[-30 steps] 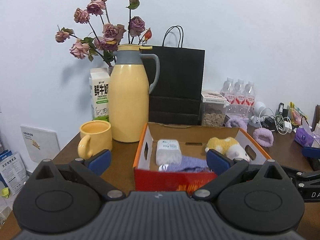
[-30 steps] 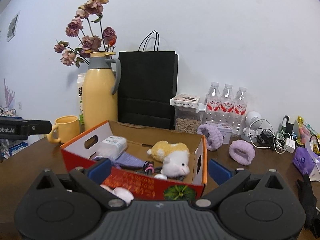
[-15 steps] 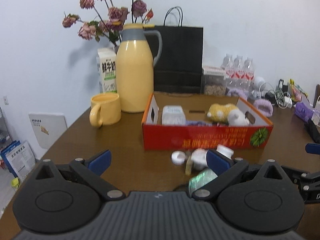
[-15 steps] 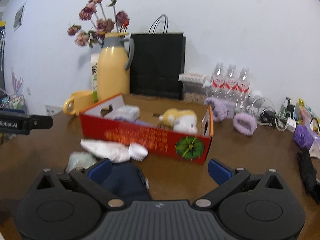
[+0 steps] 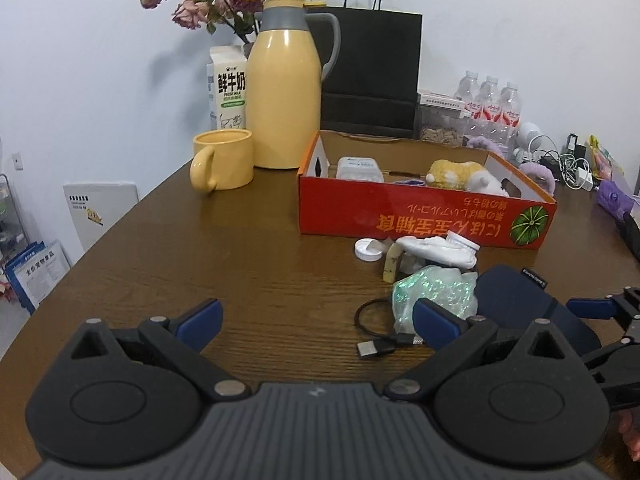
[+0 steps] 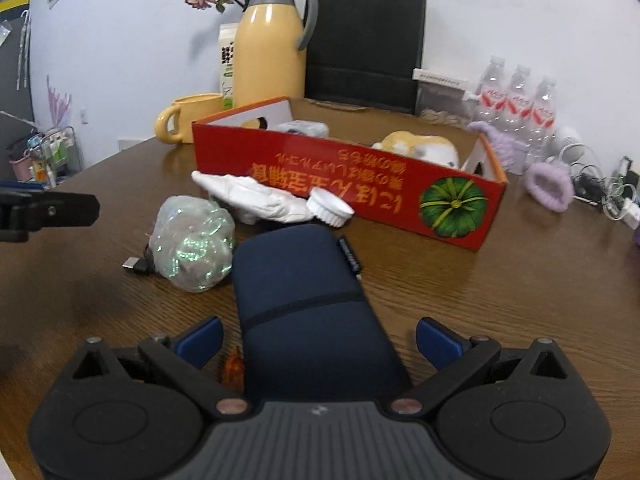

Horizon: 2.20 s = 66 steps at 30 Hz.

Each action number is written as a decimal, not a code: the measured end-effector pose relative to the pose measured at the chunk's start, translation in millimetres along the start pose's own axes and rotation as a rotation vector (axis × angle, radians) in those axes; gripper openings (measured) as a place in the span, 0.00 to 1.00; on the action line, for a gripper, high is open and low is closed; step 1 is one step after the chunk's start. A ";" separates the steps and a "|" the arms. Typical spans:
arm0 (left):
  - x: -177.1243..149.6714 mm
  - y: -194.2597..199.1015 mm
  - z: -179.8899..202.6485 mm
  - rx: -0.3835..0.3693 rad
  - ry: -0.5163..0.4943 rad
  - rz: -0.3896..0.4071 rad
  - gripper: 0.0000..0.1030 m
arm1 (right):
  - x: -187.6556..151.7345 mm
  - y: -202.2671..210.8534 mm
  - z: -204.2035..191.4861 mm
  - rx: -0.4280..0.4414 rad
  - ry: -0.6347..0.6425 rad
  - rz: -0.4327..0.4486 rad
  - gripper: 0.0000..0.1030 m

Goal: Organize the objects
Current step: 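Grasp the navy zippered case with the right tool, then grasp the black USB cable with the left tool while the right tool holds the case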

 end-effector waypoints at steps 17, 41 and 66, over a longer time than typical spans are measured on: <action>-4.5 -2.3 -0.2 0.000 0.010 -0.014 1.00 | -0.8 19.1 -6.1 -0.017 0.016 0.114 0.64; -24.8 -21.9 11.2 -0.005 -0.034 -0.114 1.00 | -24.1 37.6 44.5 -0.182 -0.127 0.136 0.64; -23.0 -63.3 33.3 -0.021 -0.049 -0.117 0.48 | -24.3 36.2 43.7 -0.187 -0.131 0.122 0.64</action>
Point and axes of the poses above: each gripper's, at about its wrist camera, not at the fingertips, and y roughly against the way its jaws point, z to its right, x to its top, the point moved 3 cm from there along -y, roughly the way its jaws point, and after that the axes turned 15 degrees about y, right-handed, at the moved point
